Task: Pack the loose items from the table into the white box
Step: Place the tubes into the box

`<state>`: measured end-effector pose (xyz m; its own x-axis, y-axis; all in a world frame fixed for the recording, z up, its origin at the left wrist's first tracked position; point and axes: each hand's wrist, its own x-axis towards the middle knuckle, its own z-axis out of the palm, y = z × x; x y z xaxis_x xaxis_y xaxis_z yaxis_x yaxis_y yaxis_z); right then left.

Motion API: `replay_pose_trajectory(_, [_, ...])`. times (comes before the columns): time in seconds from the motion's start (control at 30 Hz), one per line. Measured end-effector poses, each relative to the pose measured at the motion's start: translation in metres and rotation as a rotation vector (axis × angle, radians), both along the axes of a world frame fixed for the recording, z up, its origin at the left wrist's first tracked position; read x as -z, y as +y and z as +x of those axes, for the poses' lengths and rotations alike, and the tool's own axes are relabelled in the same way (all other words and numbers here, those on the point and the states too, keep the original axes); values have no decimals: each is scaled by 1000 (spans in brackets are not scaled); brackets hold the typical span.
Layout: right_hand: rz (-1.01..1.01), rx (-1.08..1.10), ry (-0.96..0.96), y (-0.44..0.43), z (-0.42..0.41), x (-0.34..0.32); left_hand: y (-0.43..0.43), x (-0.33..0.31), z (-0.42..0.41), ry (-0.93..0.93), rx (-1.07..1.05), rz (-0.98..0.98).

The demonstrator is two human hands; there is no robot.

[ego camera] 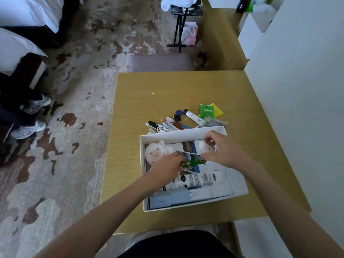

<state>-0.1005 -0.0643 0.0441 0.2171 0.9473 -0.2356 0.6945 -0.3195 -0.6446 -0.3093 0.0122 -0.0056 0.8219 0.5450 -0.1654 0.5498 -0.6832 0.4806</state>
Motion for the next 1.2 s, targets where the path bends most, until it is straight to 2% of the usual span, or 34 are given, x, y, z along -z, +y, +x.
replay_pose_trajectory(0.17, [-68, -135, -144, 7, -13, 28, -8, 12, 9, 80, 81, 79])
replay_pose_trajectory(0.3, [-78, -256, -212, 18, -24, 42, -11, 15, 0, 38, 92, 103])
replay_pose_trajectory(0.5, [-149, -427, -149, 21, -40, 51, 7, -12, -27, -24, -5, 97])
replay_pose_trajectory(0.63, [-156, -544, -124, 19, -34, 46, 29, -44, -26, -189, -143, 44])
replay_pose_trajectory(0.73, [89, -331, -124, 18, -22, 34, 46, -61, -11, -292, -215, 144])
replay_pose_trajectory(0.8, [360, -157, -91, 24, -9, 21, 62, -67, 4, -286, -231, 150])
replay_pose_trajectory(0.87, [529, -57, -88, 35, 6, 9, 80, -65, 23, -245, -232, 120])
replay_pose_trajectory(0.97, [494, 93, -17, 57, 28, 1, 112, -54, 53, -86, -213, 64])
replay_pose_trajectory(1.1, [329, 174, -22, 85, 60, 14, 144, -27, 98, 221, -15, 79])
replay_pose_trajectory(1.2, [143, 224, -24, 102, 84, 32, 154, -4, 134, 268, 86, 155])
